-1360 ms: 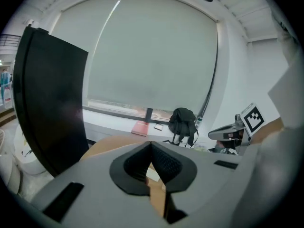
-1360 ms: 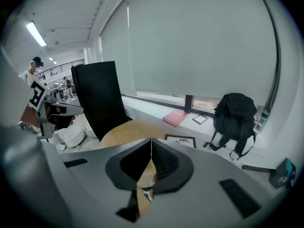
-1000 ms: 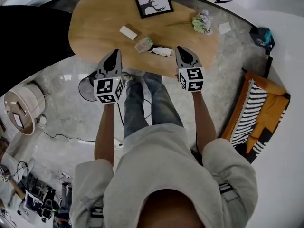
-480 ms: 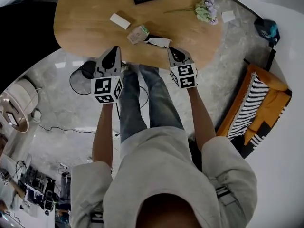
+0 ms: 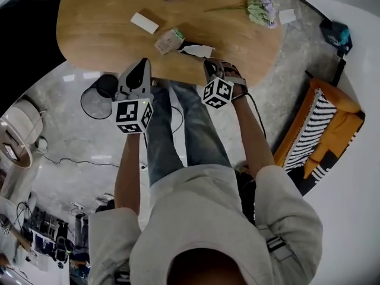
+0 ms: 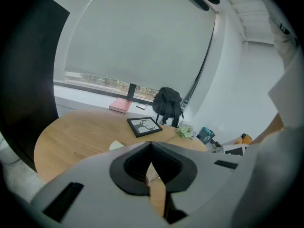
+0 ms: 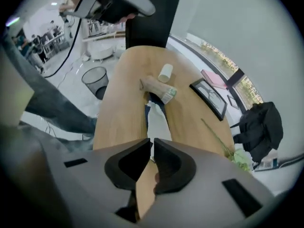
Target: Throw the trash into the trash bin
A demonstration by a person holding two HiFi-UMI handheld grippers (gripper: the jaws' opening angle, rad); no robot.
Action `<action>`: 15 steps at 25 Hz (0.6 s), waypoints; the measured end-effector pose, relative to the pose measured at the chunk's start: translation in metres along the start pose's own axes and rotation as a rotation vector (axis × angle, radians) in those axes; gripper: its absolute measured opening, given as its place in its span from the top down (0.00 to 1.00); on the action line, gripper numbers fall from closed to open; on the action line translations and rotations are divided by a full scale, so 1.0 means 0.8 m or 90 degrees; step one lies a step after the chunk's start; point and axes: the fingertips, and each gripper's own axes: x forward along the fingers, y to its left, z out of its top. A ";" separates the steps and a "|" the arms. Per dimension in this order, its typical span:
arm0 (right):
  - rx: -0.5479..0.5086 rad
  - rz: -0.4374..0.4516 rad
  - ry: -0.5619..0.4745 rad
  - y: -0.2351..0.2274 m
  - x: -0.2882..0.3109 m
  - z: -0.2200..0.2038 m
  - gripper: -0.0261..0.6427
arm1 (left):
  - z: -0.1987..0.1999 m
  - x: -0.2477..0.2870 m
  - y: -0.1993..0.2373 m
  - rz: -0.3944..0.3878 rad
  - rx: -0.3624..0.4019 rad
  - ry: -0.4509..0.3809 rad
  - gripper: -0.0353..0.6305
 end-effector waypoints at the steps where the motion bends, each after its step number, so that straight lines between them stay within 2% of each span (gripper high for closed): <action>1: -0.016 0.004 0.013 0.003 0.007 -0.004 0.91 | -0.001 0.000 0.000 0.000 -0.001 -0.001 0.92; 2: -0.019 0.011 0.025 0.004 0.015 -0.009 0.88 | -0.002 0.000 0.000 0.001 -0.003 -0.001 0.92; 3: -0.014 0.016 0.034 0.004 0.022 -0.013 0.76 | -0.002 0.000 0.000 0.001 -0.004 -0.001 0.92; 4: -0.009 0.020 0.042 0.004 0.028 -0.017 0.70 | -0.003 0.000 0.001 0.002 -0.006 0.000 0.92; 5: -0.005 0.023 0.050 0.003 0.035 -0.020 0.70 | -0.004 0.000 0.001 0.002 -0.007 0.000 0.92; 12: -0.007 0.057 0.081 0.004 0.067 -0.029 0.78 | -0.016 -0.008 0.007 0.014 -0.018 0.008 0.92; 15: -0.006 0.060 0.084 0.008 0.069 -0.029 0.88 | -0.018 -0.009 0.005 0.013 -0.019 0.009 0.92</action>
